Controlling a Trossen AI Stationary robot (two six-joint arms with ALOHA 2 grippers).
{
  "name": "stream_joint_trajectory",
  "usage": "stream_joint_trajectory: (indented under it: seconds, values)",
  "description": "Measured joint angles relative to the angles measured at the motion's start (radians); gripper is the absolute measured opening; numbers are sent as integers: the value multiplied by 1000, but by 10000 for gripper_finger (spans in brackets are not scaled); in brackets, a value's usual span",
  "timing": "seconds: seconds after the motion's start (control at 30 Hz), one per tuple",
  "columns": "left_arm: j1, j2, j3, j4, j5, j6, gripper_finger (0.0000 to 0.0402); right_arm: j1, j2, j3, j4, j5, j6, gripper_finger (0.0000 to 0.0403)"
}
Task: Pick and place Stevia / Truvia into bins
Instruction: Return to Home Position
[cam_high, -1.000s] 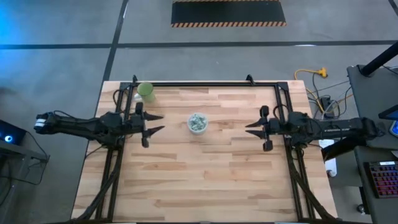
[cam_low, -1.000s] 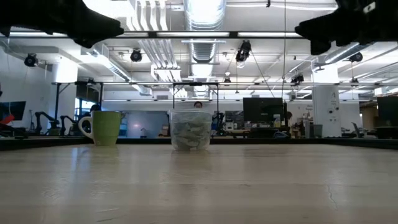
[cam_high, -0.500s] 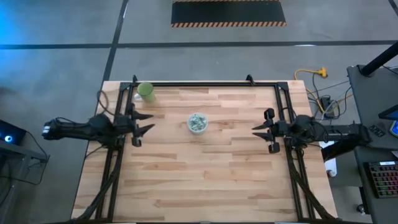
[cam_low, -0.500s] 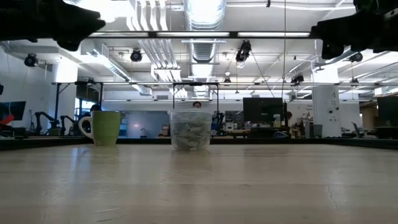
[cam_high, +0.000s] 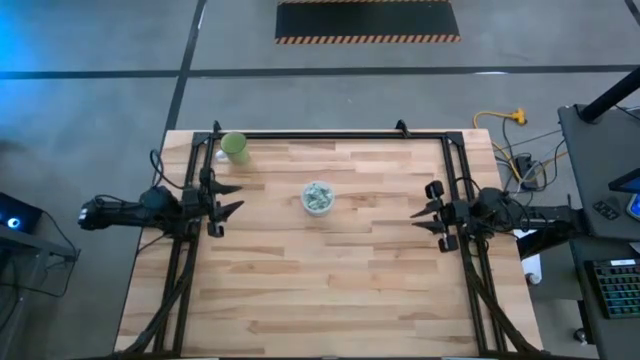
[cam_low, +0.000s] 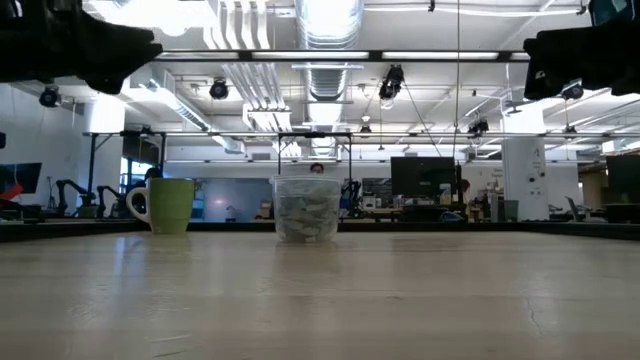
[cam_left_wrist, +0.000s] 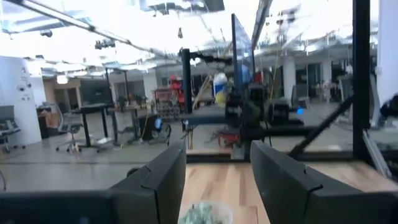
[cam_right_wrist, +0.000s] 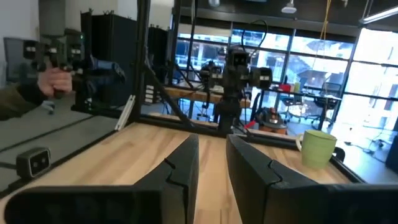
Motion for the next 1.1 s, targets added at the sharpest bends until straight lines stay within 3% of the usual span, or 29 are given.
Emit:
stream_joint_trajectory:
  seconds: [0.37,1.1]
  values:
    - [0,-15,-76,-4,0,-30,164,0,1,-4,-13,1,30,73]
    - [0,25,-79,-119,-2,-29,164,0,5,-15,-77,1,-14,73]
